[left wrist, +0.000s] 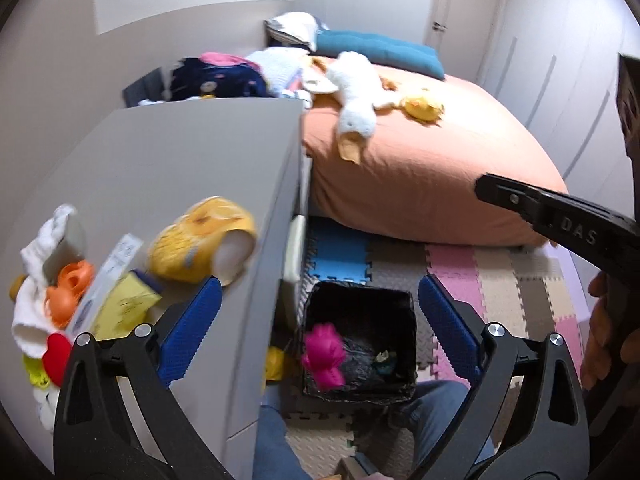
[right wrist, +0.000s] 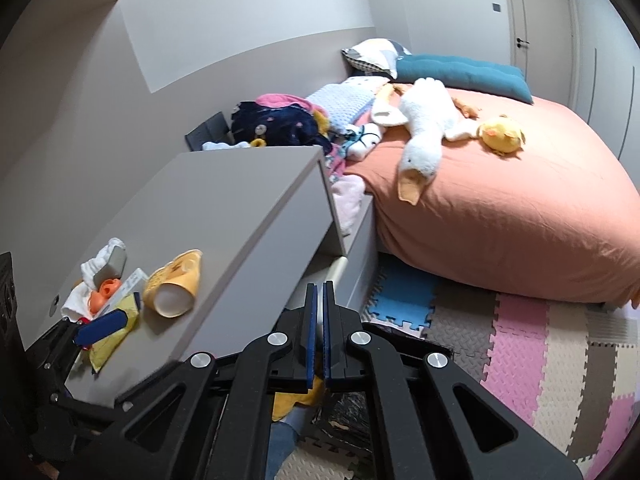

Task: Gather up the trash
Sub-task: 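Carry the pink bear and teal card to the black bin and release both, then move both open tools back over the table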

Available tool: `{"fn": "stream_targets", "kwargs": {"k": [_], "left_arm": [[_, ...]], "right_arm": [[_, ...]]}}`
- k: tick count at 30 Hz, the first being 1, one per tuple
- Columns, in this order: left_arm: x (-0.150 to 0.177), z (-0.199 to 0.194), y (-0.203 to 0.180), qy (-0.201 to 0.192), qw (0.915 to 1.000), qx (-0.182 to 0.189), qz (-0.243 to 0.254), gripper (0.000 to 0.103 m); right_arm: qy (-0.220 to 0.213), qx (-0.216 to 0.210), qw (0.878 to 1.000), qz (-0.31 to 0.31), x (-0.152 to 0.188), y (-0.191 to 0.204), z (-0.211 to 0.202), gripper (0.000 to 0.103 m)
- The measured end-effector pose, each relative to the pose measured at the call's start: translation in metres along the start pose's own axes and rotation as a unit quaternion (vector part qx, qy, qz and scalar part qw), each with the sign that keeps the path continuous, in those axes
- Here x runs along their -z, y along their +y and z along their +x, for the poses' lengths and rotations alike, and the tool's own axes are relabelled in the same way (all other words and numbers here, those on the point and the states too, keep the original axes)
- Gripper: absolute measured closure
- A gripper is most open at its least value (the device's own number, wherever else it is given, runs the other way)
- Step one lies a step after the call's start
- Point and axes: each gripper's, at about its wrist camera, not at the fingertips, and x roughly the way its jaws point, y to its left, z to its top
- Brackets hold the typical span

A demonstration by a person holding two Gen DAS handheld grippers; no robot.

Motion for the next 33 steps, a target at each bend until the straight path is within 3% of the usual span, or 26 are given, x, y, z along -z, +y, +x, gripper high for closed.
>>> {"fn": "stream_targets", "kwargs": {"k": [9, 29, 30, 31, 32, 33], "left_arm": [[-0.005, 0.008, -0.009, 0.009, 0.9999, -0.004, 0.01, 0.008], [-0.001, -0.01, 0.018, -0.002, 0.9998, -0.013, -0.012, 0.008], [0.0, -0.011, 0.022, -0.002, 0.9998, -0.016, -0.015, 0.008], [0.001, -0.013, 0.026, -0.002, 0.9997, -0.019, -0.018, 0.008], [0.002, -0.015, 0.032, -0.002, 0.9995, -0.022, -0.022, 0.008], [0.004, -0.017, 0.035, -0.002, 0.9994, -0.023, -0.024, 0.008]], "right_arm": [[-0.004, 0.004, 1.0, 0.013, 0.0, -0.017, -0.003, 0.1], [-0.005, -0.009, 1.0, -0.006, -0.004, 0.006, -0.005, 0.099], [-0.004, -0.011, 1.0, -0.009, -0.004, 0.01, -0.004, 0.097], [-0.004, -0.011, 1.0, -0.011, -0.003, 0.013, -0.004, 0.087], [-0.005, -0.011, 1.0, -0.013, -0.003, 0.016, -0.003, 0.068], [-0.007, -0.01, 1.0, -0.015, -0.003, 0.02, -0.003, 0.06]]}}
